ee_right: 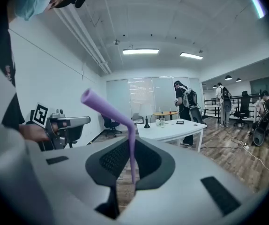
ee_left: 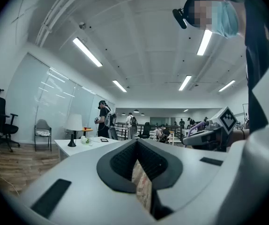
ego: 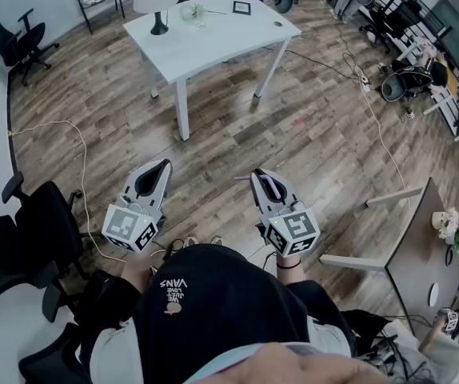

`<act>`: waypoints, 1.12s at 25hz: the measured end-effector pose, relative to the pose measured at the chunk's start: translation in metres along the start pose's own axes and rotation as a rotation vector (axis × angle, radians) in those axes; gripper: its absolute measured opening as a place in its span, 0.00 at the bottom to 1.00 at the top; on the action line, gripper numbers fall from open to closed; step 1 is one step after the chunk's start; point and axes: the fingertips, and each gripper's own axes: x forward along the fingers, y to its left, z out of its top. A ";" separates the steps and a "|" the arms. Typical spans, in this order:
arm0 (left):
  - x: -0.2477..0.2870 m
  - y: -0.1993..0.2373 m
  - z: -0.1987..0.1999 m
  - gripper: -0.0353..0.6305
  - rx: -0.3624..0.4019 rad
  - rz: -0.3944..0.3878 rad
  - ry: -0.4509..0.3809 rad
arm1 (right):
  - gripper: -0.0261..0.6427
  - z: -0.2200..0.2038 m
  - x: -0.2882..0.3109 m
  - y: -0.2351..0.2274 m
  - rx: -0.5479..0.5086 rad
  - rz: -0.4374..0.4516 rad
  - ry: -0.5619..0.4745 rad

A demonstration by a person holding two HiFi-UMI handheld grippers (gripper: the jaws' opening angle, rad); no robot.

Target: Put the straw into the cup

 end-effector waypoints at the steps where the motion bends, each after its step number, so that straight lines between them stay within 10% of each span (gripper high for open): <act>1: 0.001 -0.001 0.000 0.07 0.001 -0.003 0.001 | 0.10 0.000 0.000 0.000 0.002 0.006 -0.002; 28: 0.047 -0.017 -0.027 0.07 -0.010 0.044 0.024 | 0.10 -0.011 0.006 -0.049 0.014 0.066 -0.018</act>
